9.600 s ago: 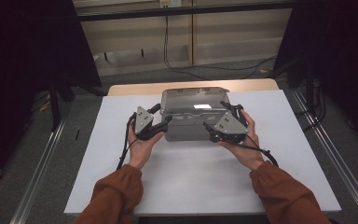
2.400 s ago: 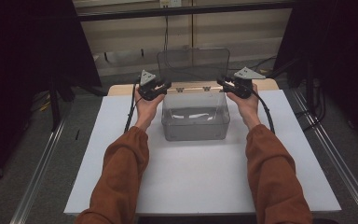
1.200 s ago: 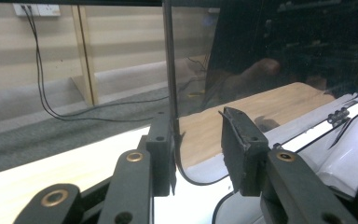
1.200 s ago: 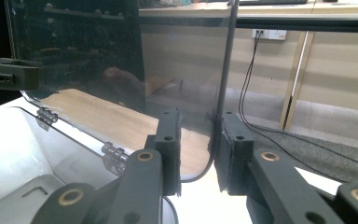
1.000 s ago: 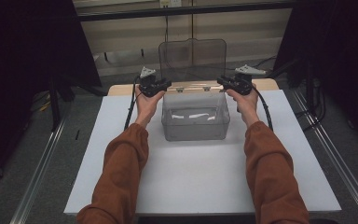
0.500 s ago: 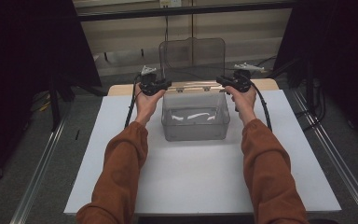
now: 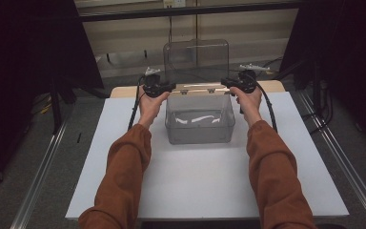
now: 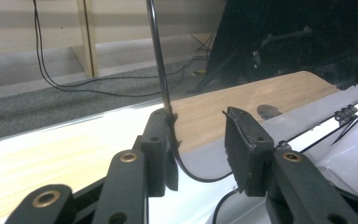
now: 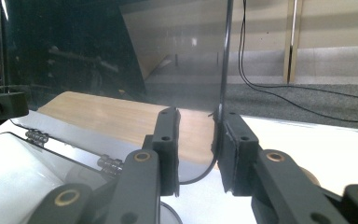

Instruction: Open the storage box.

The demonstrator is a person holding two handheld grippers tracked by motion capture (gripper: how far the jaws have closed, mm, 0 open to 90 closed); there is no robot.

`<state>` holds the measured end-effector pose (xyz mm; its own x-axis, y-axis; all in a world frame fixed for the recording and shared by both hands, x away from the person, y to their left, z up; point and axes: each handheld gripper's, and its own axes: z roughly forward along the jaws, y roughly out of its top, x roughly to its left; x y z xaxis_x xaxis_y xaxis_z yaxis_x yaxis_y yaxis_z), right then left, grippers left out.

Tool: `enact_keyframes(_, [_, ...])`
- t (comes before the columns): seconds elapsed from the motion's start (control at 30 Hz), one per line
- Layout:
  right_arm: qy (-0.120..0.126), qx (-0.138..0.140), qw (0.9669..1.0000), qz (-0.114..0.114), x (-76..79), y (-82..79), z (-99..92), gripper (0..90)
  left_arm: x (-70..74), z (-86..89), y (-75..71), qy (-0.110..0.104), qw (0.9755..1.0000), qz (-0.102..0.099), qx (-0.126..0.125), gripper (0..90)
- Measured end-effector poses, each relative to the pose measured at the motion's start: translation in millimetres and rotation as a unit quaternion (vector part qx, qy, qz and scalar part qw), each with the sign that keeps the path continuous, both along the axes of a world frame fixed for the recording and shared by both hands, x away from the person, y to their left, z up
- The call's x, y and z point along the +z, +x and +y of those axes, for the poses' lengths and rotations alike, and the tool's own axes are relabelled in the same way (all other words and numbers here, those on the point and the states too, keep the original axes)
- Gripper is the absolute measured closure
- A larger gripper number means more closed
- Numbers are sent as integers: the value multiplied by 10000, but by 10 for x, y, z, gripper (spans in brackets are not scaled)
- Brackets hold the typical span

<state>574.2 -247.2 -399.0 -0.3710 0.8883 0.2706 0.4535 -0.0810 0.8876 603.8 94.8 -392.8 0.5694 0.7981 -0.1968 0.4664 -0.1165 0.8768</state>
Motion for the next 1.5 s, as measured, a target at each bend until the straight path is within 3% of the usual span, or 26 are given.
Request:
enact_keyframes(0.17, [22,-54,10000,57,-16,10,10,688,-11,-37,7,53,9999,71,51,572])
enact_keyframes(0.33, [108,-91,9998,163,-39,29,5,680,-30,-29,26,-35,9997,233,101,561])
enact_keyframes(0.57, [225,-164,9984,489,-85,63,-5,650,-74,-15,50,-73,9986,485,178,509])
enact_keyframes(0.63, [369,-160,9979,514,-105,71,-18,653,-73,-21,54,-74,9987,478,188,509])
enact_keyframes(0.8, [340,-216,9976,563,-93,81,-1,651,-60,-19,64,-20,9986,509,154,504])
enact_keyframes(1.1, [437,-263,9967,627,-117,94,8,636,-74,-15,72,-134,9977,643,187,498])
enact_keyframes(1.3, [435,-285,9969,587,-123,90,16,633,-71,-24,67,-108,9977,627,217,495])
enact_keyframes(1.5, [568,-305,9956,682,-138,95,10,629,-90,-10,78,-232,9970,711,202,494])
